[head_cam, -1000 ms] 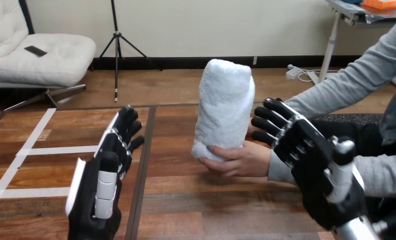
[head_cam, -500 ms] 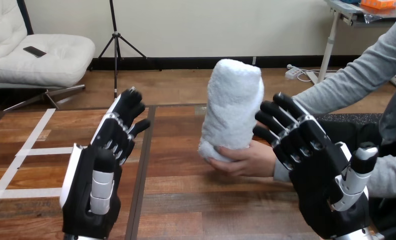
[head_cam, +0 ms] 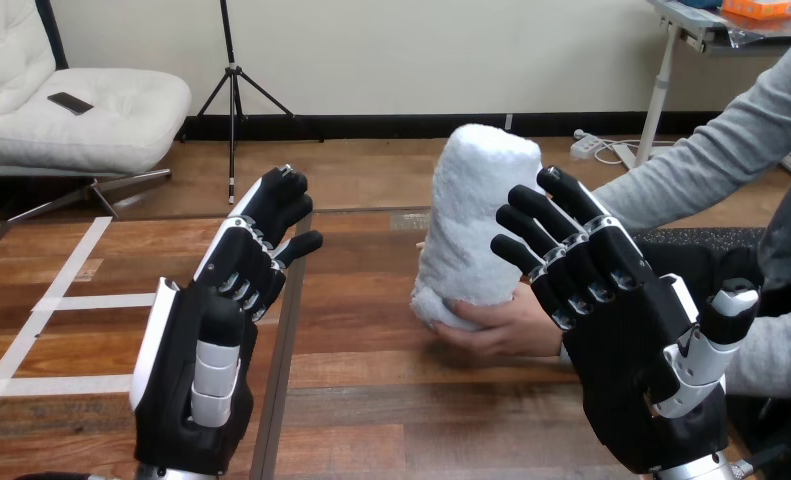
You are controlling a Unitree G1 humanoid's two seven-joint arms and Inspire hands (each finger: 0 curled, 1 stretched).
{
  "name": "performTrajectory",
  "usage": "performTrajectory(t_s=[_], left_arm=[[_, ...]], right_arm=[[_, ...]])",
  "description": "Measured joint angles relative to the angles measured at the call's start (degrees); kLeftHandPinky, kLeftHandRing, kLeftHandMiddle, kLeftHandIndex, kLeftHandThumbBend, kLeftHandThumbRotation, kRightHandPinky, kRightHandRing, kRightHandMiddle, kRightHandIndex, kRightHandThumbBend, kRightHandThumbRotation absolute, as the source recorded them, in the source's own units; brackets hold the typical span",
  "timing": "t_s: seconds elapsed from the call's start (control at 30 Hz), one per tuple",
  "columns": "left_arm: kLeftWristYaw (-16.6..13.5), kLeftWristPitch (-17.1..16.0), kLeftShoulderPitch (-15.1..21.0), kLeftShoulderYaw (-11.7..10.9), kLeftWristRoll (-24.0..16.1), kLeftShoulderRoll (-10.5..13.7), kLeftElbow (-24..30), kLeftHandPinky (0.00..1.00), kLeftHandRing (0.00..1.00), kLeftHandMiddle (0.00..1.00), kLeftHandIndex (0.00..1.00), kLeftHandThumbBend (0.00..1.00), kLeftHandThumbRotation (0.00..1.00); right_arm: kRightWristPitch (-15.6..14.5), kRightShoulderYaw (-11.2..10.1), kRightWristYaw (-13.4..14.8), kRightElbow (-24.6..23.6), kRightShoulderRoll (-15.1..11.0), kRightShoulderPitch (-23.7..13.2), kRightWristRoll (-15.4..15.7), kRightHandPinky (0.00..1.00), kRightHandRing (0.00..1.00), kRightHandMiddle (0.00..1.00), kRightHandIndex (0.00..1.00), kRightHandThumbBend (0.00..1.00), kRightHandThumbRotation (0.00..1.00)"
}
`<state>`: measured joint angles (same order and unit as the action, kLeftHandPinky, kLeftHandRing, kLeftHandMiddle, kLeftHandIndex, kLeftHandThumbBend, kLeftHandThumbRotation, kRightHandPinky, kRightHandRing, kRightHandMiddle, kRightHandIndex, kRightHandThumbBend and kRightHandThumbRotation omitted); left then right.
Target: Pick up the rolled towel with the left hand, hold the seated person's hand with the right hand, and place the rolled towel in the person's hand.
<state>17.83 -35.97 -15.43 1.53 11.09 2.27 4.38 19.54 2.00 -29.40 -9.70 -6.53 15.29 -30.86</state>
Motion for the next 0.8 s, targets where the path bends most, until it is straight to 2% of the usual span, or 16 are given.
performTrajectory(t_s=[0.8], left_arm=[[-0.17, 1.35, 0.06, 0.69, 0.06, 0.04, 0.00, 0.86, 0.92, 0.92, 0.91, 0.86, 1.00]], right_arm=[[-0.33, -0.44, -0.23, 0.00, 0.03, 0.21, 0.19, 0.95, 0.91, 0.88, 0.87, 0.97, 1.00]])
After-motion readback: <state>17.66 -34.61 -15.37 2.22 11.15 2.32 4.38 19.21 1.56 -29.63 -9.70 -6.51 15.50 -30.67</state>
